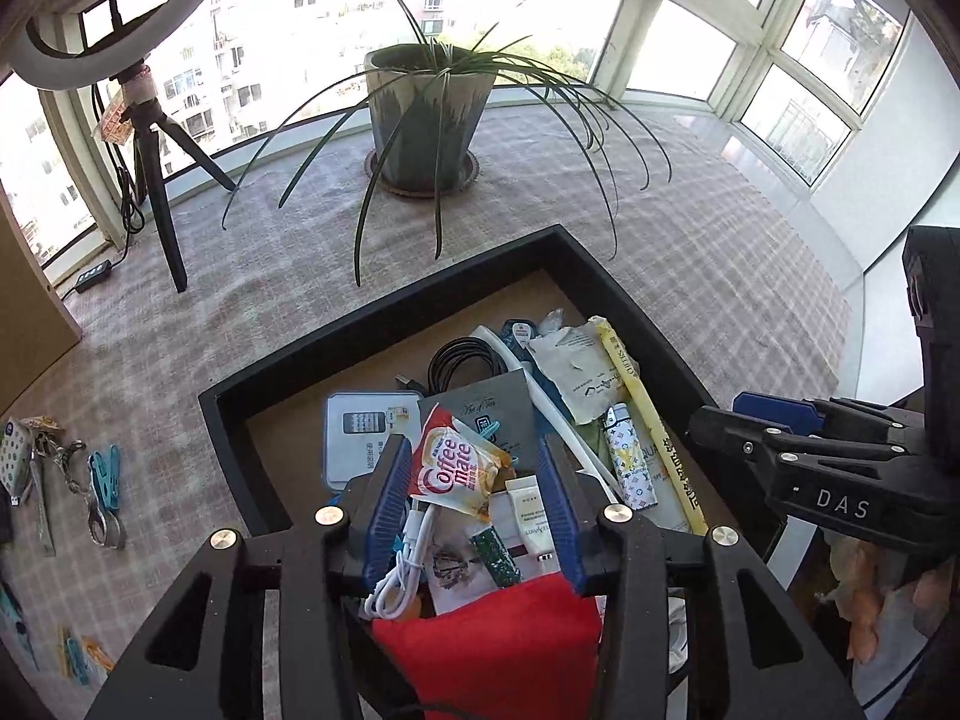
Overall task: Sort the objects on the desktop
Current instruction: 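Carry the lighter and sachet to the black tray and release both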
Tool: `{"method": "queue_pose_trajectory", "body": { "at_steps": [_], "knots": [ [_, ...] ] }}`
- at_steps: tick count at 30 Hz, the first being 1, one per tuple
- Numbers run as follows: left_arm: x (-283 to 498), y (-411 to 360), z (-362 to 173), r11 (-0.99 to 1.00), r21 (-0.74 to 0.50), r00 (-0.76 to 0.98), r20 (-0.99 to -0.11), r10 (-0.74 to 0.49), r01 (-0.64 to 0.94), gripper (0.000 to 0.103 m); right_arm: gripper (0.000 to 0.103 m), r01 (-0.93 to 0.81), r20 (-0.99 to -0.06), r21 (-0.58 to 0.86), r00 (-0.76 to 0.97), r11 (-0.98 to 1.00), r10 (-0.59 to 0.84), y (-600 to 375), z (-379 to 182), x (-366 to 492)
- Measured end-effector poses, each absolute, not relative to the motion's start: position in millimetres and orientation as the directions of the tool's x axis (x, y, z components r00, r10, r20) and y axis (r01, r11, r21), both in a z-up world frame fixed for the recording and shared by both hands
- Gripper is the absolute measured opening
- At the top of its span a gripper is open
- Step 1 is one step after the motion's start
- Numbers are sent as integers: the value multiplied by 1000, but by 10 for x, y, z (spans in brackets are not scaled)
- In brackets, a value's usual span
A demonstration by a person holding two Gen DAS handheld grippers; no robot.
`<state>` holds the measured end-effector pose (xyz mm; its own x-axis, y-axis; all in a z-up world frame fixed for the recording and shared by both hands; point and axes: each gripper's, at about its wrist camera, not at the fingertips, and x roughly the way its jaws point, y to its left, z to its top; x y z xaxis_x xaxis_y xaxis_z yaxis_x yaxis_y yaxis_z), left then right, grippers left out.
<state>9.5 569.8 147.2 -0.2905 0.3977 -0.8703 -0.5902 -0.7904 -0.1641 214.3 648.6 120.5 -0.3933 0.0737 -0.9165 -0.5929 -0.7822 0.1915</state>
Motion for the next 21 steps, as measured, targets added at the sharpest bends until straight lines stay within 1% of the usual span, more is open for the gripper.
{"method": "queue_pose_trajectory", "body": {
  "at_steps": [11,21],
  "knots": [
    [-26,5214,1399,-840,-172,-296,-884,363,-514,41,46,-525,-914,202,-405,-827,33,6153,1213,1848],
    [-184,4150,1260,-920,-152,-325,-904,277,-361,40,46,-382,-908,230,-415,-895,-56,5445,1208,1268]
  ]
}}
